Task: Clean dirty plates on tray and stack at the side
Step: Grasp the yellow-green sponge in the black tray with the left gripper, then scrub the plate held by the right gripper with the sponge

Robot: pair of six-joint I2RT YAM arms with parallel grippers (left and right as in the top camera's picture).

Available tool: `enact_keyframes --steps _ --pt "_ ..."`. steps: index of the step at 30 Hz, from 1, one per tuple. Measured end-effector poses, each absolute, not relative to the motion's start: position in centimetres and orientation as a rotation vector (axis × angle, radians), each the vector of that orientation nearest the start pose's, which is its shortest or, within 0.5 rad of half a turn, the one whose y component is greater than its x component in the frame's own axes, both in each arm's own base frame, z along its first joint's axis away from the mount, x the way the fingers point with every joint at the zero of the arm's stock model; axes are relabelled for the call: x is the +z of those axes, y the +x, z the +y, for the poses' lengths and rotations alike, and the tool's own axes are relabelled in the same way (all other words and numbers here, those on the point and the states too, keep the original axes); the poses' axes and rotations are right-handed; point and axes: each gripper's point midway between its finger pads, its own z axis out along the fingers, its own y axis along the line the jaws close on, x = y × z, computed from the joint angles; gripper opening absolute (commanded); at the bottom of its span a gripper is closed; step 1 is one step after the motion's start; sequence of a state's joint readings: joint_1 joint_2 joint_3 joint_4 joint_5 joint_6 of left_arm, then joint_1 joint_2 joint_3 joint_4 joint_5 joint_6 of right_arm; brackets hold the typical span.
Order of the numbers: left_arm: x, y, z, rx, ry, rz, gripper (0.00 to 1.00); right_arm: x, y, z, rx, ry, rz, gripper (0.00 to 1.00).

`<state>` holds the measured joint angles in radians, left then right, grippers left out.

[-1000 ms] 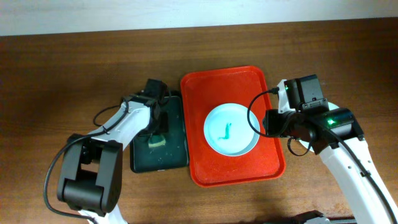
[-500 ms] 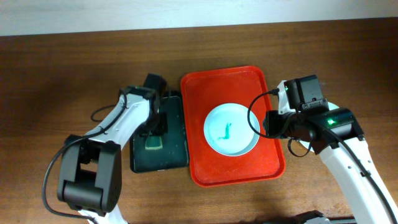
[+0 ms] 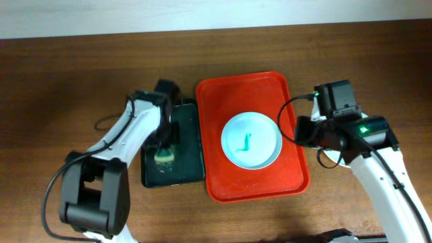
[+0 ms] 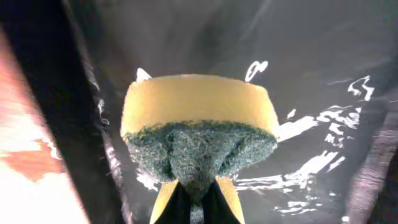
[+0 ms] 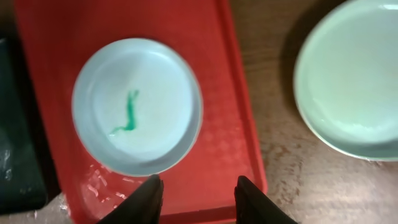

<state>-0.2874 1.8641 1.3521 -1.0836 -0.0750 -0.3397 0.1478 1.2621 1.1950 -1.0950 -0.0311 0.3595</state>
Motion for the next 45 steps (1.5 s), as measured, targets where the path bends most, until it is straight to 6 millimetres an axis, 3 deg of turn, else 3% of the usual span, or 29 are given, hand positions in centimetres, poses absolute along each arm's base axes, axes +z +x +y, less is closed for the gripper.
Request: enact_keyframes --steps 4,6,17,20,26,29,32,37,41,45 --pt "11.4 35.8 -9.5 0.037 -0.076 2.973 0.0 16.5 28.7 4.5 0.276 0.26 2.813 0.4" --pt "13.1 36.3 -10.0 0.012 -0.066 2.924 0.0 15.5 28.7 4.9 0.333 0.219 2.857 0.41" --pt "13.3 36.1 -11.0 -0.021 -0.034 2.922 0.0 9.7 29.1 6.3 0.442 0.172 3.065 0.41" --pt "13.6 36.8 -13.3 -0.166 0.0 2.891 0.0 9.2 29.9 6.4 0.448 0.168 3.049 0.44" --pt "15.1 37.2 -22.1 -0.461 0.229 2.757 0.0 9.2 30.3 6.4 0.441 0.158 3.035 0.43" --pt "13.6 35.9 -27.6 -0.542 0.387 2.736 0.0 8.9 30.9 5.9 0.397 0.155 3.014 0.31" --pt "10.1 34.2 -30.5 -0.545 0.467 2.802 0.0 7.7 31.6 5.6 0.369 0.139 2.974 0.28" --pt "6.2 33.1 -31.5 -0.51 0.48 2.894 0.0 5.2 32.3 5.6 0.365 0.123 2.948 0.28" --pt "5.5 33.2 -31.4 -0.501 0.47 2.908 0.0 3.0 33.2 6.3 0.42 0.119 2.962 0.27" --pt "5.2 33.1 -31.3 -0.5 0.451 2.918 0.0 0.5 32.6 6.9 0.476 0.136 3.029 0.13"
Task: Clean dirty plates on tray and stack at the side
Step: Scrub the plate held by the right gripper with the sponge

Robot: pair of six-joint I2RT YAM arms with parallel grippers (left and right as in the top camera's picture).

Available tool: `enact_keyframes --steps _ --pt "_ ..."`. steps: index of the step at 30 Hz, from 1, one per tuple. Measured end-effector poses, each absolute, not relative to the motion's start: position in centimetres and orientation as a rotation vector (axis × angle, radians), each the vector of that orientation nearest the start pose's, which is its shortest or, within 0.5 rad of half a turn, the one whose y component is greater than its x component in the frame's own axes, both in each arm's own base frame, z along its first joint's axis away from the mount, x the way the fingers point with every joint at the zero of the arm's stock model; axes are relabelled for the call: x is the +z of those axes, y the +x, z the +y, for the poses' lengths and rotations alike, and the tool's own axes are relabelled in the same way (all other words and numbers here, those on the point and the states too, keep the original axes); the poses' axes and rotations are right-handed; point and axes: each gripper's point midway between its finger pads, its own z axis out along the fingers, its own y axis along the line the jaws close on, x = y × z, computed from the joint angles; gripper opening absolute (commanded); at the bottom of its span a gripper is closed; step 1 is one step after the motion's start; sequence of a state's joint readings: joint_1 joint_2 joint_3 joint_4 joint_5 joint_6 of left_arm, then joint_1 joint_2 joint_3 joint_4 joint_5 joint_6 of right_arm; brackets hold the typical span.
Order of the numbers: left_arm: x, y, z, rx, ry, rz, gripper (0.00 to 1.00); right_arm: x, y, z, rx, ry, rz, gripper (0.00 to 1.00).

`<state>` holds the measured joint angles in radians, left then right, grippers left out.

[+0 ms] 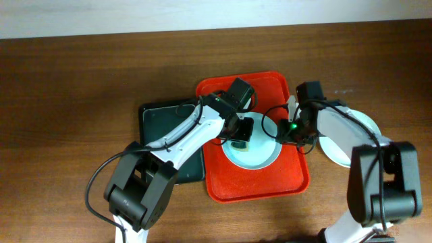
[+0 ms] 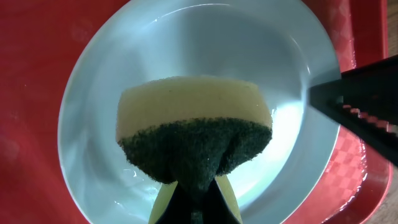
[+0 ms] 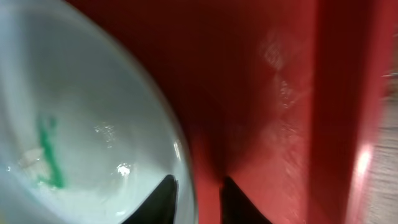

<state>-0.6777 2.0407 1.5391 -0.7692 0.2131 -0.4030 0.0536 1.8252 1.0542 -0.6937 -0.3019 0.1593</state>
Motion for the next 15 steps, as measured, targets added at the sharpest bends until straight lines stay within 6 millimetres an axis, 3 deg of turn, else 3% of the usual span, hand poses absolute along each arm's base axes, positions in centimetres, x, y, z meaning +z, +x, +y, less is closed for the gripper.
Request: enact_keyframes --steps 2,8,11,14,15 --pt "5.3 33.2 -31.4 -0.505 0.436 2.918 0.0 0.3 32.5 7.1 0.501 0.136 3.033 0.06" --pt "5.4 34.2 -32.6 -0.563 0.372 2.88 0.0 0.3 32.1 7.4 0.533 0.138 3.048 0.05" --pt "3.7 33.9 -34.3 -0.625 0.379 2.889 0.0 0.3 31.9 7.5 0.538 0.14 3.055 0.05" --pt "1.0 32.3 -36.0 -0.694 0.419 2.952 0.0 0.2 31.6 7.4 0.536 0.145 3.069 0.05" --pt "1.0 32.1 -36.3 -0.712 0.423 2.956 0.0 0.2 31.6 7.3 0.534 0.151 3.072 0.05"
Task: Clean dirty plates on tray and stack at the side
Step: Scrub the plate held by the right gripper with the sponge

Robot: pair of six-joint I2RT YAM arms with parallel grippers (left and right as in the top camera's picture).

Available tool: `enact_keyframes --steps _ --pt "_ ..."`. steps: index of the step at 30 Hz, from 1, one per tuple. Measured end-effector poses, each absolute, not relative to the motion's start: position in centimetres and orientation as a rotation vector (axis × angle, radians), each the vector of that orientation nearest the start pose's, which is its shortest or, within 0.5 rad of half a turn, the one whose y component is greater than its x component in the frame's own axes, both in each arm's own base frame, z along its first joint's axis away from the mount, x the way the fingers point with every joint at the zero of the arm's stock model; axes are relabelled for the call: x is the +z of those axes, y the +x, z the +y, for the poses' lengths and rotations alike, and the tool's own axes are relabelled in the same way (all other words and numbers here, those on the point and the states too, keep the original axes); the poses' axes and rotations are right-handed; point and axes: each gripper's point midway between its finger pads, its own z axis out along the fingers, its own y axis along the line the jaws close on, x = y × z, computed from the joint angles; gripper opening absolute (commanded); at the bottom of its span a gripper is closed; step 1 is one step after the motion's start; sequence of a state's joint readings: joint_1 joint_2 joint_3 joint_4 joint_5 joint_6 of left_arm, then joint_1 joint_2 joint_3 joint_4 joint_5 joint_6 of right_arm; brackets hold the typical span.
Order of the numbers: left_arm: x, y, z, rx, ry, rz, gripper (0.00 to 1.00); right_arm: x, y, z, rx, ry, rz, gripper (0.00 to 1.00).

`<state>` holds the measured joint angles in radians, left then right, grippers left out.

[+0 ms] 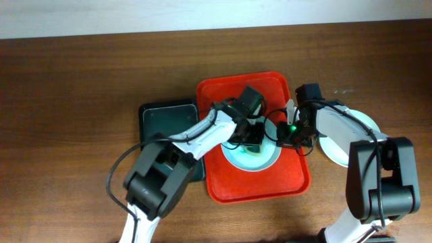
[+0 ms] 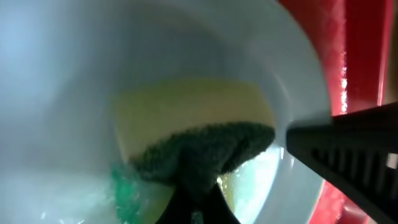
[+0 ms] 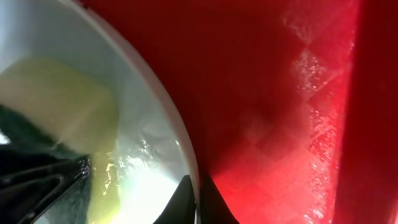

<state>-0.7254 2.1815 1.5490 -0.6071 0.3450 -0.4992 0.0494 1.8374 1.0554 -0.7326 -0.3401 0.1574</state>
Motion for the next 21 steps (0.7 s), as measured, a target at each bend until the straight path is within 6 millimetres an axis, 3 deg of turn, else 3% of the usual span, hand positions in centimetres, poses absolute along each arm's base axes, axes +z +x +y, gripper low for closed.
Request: enact_keyframes --steps 5,11,15,21 --pt "0.9 31.7 -35.6 -0.682 0.404 3.007 0.0 0.3 31.5 7.3 0.537 0.155 3.075 0.05" --pt "0.7 31.6 -30.2 -0.308 0.293 3.131 0.0 0.3 31.1 8.0 0.582 0.146 3.086 0.05" --pt "0.8 33.3 -26.3 -0.062 0.225 3.111 0.0 0.3 31.1 8.1 0.592 0.145 3.085 0.05" --pt "0.8 34.3 -26.6 -0.074 0.216 3.07 0.0 0.3 31.1 8.2 0.6 0.146 3.084 0.05"
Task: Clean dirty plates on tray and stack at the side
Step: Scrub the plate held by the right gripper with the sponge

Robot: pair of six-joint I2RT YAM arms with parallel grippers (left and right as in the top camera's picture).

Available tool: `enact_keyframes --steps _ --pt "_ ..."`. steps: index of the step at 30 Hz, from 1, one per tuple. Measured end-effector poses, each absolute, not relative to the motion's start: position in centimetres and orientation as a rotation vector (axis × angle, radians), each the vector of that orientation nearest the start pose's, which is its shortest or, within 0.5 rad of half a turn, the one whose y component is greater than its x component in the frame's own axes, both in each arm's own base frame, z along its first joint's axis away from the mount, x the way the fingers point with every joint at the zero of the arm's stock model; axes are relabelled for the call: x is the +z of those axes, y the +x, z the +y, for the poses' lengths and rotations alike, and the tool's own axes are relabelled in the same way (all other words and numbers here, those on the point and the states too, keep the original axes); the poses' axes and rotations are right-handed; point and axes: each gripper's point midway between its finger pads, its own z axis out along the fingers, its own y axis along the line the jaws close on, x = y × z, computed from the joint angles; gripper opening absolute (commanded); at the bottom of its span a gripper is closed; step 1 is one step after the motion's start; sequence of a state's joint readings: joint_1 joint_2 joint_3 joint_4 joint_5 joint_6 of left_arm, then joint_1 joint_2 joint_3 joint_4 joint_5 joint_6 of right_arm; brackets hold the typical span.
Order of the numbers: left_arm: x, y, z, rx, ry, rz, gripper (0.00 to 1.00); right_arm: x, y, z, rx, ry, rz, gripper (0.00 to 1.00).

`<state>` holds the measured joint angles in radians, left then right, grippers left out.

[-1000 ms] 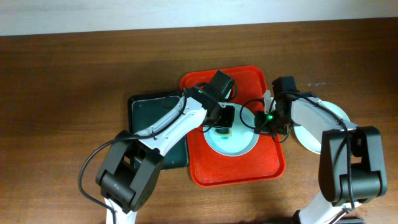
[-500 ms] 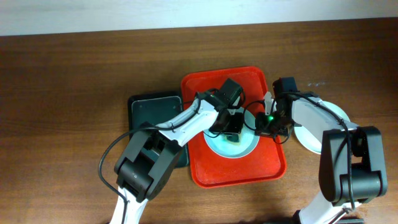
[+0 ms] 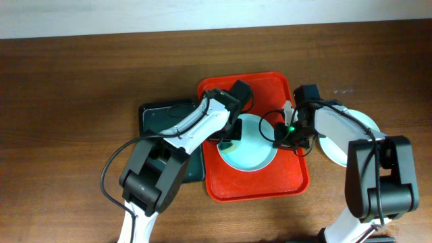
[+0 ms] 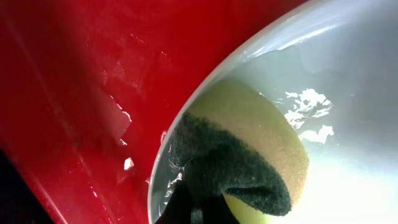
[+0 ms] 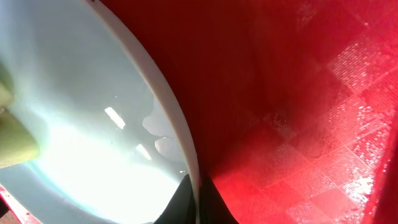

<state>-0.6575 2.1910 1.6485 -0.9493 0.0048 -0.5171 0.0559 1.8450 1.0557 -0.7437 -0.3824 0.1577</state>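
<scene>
A pale blue plate [image 3: 251, 150] lies on the red tray [image 3: 253, 182]. My left gripper [image 3: 233, 130] is shut on a yellow sponge [image 4: 261, 134] with a dark green scrub side, pressed onto the plate's left inner edge [image 4: 186, 134]. My right gripper [image 3: 279, 137] is shut on the plate's right rim [image 5: 180, 134], one finger inside and one outside. No green mark shows on the plate now. A second clean plate [image 3: 351, 138] lies on the table to the right of the tray.
A black tray [image 3: 158, 118] sits left of the red tray, partly under my left arm. Brown table [image 3: 67, 101] lies all round.
The sponge in my left gripper has moved from the plate's right part, near the right fingers, to its left edge. The green smear no longer shows. My right gripper still clamps the rim.
First my left gripper held the sponge over the black tray and my right hung open above the plate with its green mark. Then the sponge was over the plate and the right fingers straddled the rim. Then the rim was clamped, sponge on the mark; now at the left edge.
</scene>
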Motion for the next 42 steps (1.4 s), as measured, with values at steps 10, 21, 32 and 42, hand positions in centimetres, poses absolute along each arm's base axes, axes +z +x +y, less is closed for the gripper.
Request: enact_keyframes --steps 10,21,32,42 --pt "1.0 33.2 -36.2 -0.652 0.376 2.995 0.0 0.2 31.0 7.4 0.565 0.175 3.096 0.05" --pt "0.8 29.5 -37.2 -0.718 0.441 3.103 0.0 0.2 30.9 7.3 0.565 0.174 3.1 0.05" --pt "0.6 31.3 -28.8 -0.099 0.321 3.135 0.0 0.2 30.9 8.5 0.623 0.149 3.097 0.05" --pt "3.5 33.7 -24.3 0.276 0.212 3.046 0.0 0.2 30.7 8.7 0.636 0.15 3.101 0.05"
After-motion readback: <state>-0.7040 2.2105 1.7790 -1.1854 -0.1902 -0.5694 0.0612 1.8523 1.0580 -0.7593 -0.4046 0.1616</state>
